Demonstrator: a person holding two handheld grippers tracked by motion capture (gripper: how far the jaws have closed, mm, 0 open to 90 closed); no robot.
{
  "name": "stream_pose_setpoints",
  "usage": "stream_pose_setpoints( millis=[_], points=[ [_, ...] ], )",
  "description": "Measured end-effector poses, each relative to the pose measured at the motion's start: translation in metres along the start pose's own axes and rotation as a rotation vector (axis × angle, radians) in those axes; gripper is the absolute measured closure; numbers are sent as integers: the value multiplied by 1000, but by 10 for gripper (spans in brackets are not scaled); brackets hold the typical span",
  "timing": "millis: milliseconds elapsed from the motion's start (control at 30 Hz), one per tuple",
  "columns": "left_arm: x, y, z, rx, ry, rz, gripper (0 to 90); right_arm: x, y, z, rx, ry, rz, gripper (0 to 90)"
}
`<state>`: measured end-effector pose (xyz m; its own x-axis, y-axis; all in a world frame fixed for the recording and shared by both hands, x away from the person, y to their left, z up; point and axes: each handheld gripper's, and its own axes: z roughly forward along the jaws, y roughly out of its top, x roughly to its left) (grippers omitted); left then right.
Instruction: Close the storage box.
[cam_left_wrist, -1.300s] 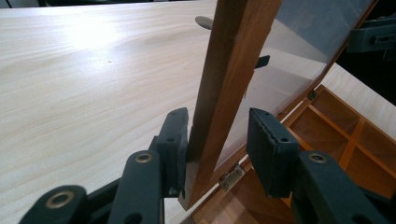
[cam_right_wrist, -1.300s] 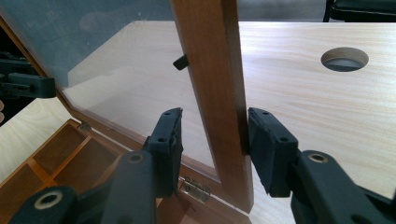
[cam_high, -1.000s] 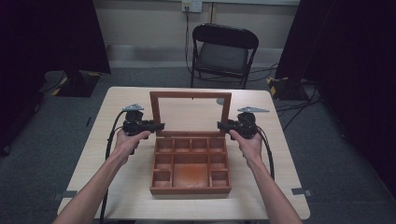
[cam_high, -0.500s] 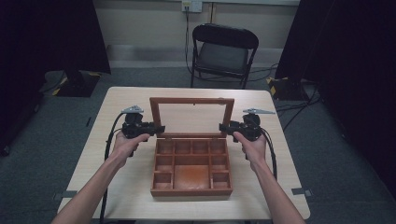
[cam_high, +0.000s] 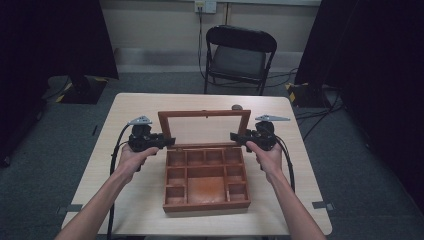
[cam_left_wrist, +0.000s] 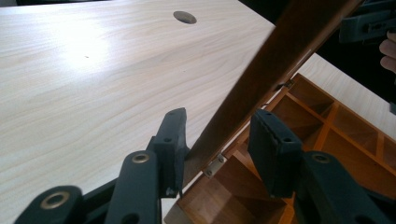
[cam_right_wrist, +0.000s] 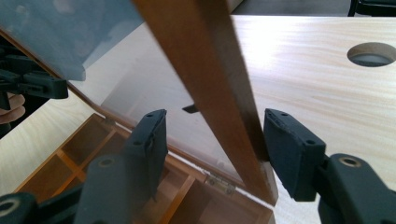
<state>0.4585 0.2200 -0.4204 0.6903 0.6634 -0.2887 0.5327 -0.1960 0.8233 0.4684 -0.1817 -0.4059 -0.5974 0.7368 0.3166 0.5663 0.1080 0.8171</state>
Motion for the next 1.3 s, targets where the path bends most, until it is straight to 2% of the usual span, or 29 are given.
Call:
stream_pose_setpoints(
  millis=[133,233,300,400,567,600,700,767,967,1000,1133,1200,1300],
  points=[
    [-4,-1,-3,-1,5,-4,544,2,-2,-3,2,14,22,369],
    [-6,0,-5,1,18,4,527,4,-3,-5,8,12,17,363],
    [-5,1,-6,-6,21,-7,480,4,-3,-5,8,15,24,358],
    [-5,2,-8,-6,24,-14,457,3,-3,-5,-4,19,34,346],
    [-9,-1,-11,-1,37,-10,409,7,-5,-8,8,22,21,318],
    [-11,-2,-11,-12,36,-20,396,8,-6,-9,9,22,21,311],
    [-14,-3,-12,-9,66,-3,340,8,-9,-11,7,29,14,302],
    [-14,-4,-13,-10,63,-8,324,7,-11,-13,4,34,37,288],
    [-14,-6,-15,10,61,-8,275,6,-16,-21,18,26,44,270],
    [-15,-8,-15,20,54,-18,270,6,-17,-22,19,26,40,270],
    [-19,-12,-15,34,52,-10,257,9,-21,-24,31,31,28,272],
    [-21,-16,-16,39,53,-10,253,11,-25,-23,41,49,36,266],
    [-24,-20,-16,42,50,-9,252,15,-28,-23,54,34,16,255]
  ],
)
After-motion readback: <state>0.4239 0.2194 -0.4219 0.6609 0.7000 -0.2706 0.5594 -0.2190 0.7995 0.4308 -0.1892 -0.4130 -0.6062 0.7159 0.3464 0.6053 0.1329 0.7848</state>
